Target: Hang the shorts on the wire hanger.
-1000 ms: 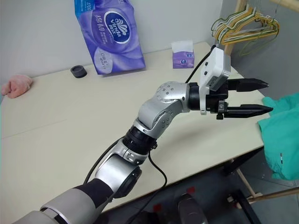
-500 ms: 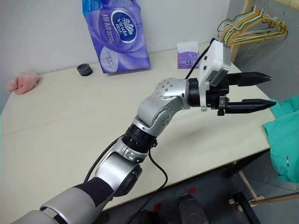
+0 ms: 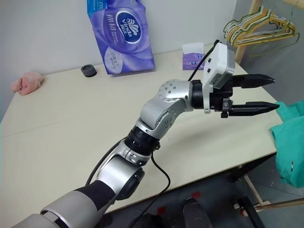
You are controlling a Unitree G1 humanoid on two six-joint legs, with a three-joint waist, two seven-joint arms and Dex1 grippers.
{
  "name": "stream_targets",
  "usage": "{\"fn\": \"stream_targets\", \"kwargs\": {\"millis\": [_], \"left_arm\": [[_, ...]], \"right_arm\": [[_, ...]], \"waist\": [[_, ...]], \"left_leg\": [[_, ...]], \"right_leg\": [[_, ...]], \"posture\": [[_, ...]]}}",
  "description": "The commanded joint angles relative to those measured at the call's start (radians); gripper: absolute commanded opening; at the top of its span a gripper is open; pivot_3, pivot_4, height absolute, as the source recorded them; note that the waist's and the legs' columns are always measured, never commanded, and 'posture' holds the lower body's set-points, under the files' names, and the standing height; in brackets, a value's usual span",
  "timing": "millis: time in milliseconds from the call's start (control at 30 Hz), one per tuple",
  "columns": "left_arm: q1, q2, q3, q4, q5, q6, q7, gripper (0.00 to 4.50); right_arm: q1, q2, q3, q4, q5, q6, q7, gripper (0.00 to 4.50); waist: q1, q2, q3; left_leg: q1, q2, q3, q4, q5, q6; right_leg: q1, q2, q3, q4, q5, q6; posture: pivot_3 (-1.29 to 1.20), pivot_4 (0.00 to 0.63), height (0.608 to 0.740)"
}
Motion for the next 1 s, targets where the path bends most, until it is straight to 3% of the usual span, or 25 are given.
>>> {"fn": "stream_targets", "kwargs": {"millis": [33,133,233,333,500,600,700,833,1000], "left_arm": [[-0.009,-0.019,-0.007,-0.020,0.010,-0.018,-0.008,3.03],[0.009,-0.003,-0.010,-0.027,0.021,-0.012,-0.010,3.03],[0.032,0.017,-0.007,-0.037,0.035,0.004,0.005,3.03],[0.087,0.068,-0.003,-0.052,0.093,0.017,0.070,3.03],[0.213,0.200,0.033,-0.106,0.217,0.058,0.244,3.03],[0.305,0.260,0.090,-0.151,0.275,0.100,0.397,3.03],[0.445,0.270,0.254,-0.231,0.289,0.227,0.640,3.03],[0.620,0.249,0.358,-0.382,0.324,0.286,0.830,3.03],[0.776,0.248,0.372,-0.473,0.453,0.266,1.023,3.03]], "right_arm": [[0.034,0.066,-0.185,-0.257,-0.040,0.093,-0.136,4.47],[0.093,0.169,-0.277,-0.539,-0.079,0.132,-0.208,4.47],[0.158,0.258,-0.268,-0.802,-0.087,0.114,-0.223,4.47],[0.157,0.380,-0.208,-1.039,-0.065,0.111,-0.238,4.47],[0.265,0.527,0.020,-1.291,-0.053,-0.056,-0.189,4.47],[0.311,0.670,0.113,-1.323,-0.048,-0.137,-0.207,4.47],[0.386,0.807,0.229,-1.268,-0.070,-0.282,-0.216,4.47],[0.462,0.901,0.366,-1.148,-0.105,-0.546,-0.173,4.47],[0.514,0.990,0.469,-0.968,-0.175,-0.851,-0.175,4.47]], "waist": [[0.001,0.001,0.000],[0.004,0.003,-0.002],[0.003,0.004,-0.002],[-0.004,0.004,-0.003],[-0.005,0.004,-0.003],[0.001,0.000,-0.004],[0.008,-0.006,-0.008],[0.036,-0.008,-0.009],[0.099,-0.014,-0.013]], "left_leg": [[0.000,0.000,0.000,0.000,0.000,0.000],[-0.001,0.000,0.000,0.000,0.000,0.000],[0.000,0.000,-0.001,0.001,0.000,0.000],[0.000,0.001,0.000,0.001,0.000,0.000],[0.002,0.002,-0.002,0.003,0.003,-0.004],[0.002,0.002,-0.004,0.003,0.004,-0.006],[0.000,0.002,-0.007,0.003,0.005,-0.007],[-0.011,0.002,-0.007,0.004,0.009,-0.012],[-0.014,0.002,-0.009,0.004,0.010,-0.014]], "right_leg": [[0.000,0.000,0.000,0.000,0.000,0.000],[0.000,0.000,0.001,0.001,0.000,0.001],[0.000,0.000,0.000,0.002,0.000,0.003],[-0.001,0.000,0.000,0.003,0.000,0.003],[-0.001,0.000,0.000,0.008,0.002,0.005],[-0.003,0.000,-0.002,0.012,0.002,0.005],[-0.007,-0.002,-0.004,0.014,0.005,-0.001],[-0.021,-0.004,-0.005,0.019,0.006,-0.002],[-0.023,-0.004,-0.008,0.019,0.007,-0.005]], "posture": [[-0.31,0.133,0.740],[-0.31,0.137,0.740],[-0.30,0.140,0.740],[-0.30,0.146,0.740],[-0.27,0.146,0.740],[-0.24,0.141,0.740],[-0.19,0.134,0.740],[-0.14,0.130,0.740],[-0.06,0.116,0.740]]}}
